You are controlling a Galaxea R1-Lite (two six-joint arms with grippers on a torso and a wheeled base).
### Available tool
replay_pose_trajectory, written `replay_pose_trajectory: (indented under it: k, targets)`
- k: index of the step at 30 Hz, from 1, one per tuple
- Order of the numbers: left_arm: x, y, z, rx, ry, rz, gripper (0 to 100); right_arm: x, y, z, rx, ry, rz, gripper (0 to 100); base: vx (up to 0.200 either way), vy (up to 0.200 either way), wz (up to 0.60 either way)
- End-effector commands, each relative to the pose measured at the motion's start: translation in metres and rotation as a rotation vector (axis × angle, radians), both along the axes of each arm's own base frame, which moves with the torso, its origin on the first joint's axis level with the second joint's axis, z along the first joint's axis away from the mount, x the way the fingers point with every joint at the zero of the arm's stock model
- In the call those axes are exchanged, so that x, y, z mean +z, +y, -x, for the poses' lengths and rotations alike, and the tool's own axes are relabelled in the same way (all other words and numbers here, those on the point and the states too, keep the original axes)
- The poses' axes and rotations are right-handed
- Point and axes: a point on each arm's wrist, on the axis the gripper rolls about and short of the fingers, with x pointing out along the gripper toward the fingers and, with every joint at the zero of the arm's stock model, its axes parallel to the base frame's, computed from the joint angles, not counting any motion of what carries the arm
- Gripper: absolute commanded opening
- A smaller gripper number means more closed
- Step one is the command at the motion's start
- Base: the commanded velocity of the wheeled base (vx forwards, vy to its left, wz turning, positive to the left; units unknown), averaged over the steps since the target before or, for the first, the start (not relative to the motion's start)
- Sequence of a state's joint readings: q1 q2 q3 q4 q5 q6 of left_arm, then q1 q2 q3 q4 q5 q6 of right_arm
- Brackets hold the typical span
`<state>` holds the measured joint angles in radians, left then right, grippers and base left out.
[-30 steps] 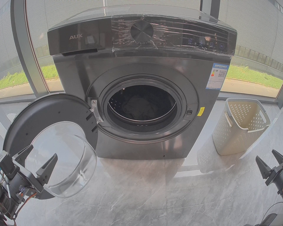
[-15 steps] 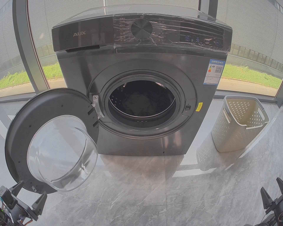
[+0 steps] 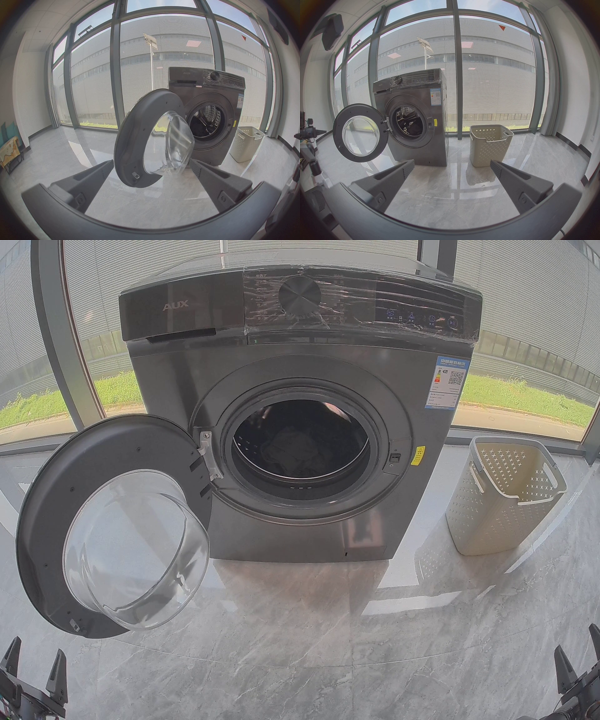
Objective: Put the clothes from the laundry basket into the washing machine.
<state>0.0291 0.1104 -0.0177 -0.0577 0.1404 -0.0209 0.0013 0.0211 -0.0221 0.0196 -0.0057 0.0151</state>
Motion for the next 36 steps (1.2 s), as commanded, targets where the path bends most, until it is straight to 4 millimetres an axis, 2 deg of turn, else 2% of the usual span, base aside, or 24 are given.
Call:
replay_pose_trajectory:
  k: [1,13,19,25,36]
  targets:
    - [-0.0058,-0.0011,0.0083,-0.082,-0.059,-0.026,100,-0.0050,0.0003,0.0004,0.009,-0.005,0.010,100,0.000,0.000,0.00]
    - [-0.0116,-0.0024,0.0079,-0.157,-0.043,0.000,100,-0.0042,0.0002,0.0004,0.011,-0.012,0.012,100,0.000,0.000,0.00]
    - [-0.0116,-0.0024,0.0079,-0.157,-0.043,0.000,100,-0.0046,0.0002,0.0003,0.009,-0.011,0.012,100,-0.200,0.000,0.00]
    - [-0.0116,-0.0024,0.0079,-0.157,-0.042,-0.012,100,-0.0046,0.0002,0.0003,0.011,-0.011,0.012,100,0.000,0.000,0.00]
    - [-0.0116,-0.0024,0.0079,-0.159,-0.041,-0.017,100,-0.0046,0.0002,0.0003,0.009,-0.011,0.012,100,0.000,0.200,0.00]
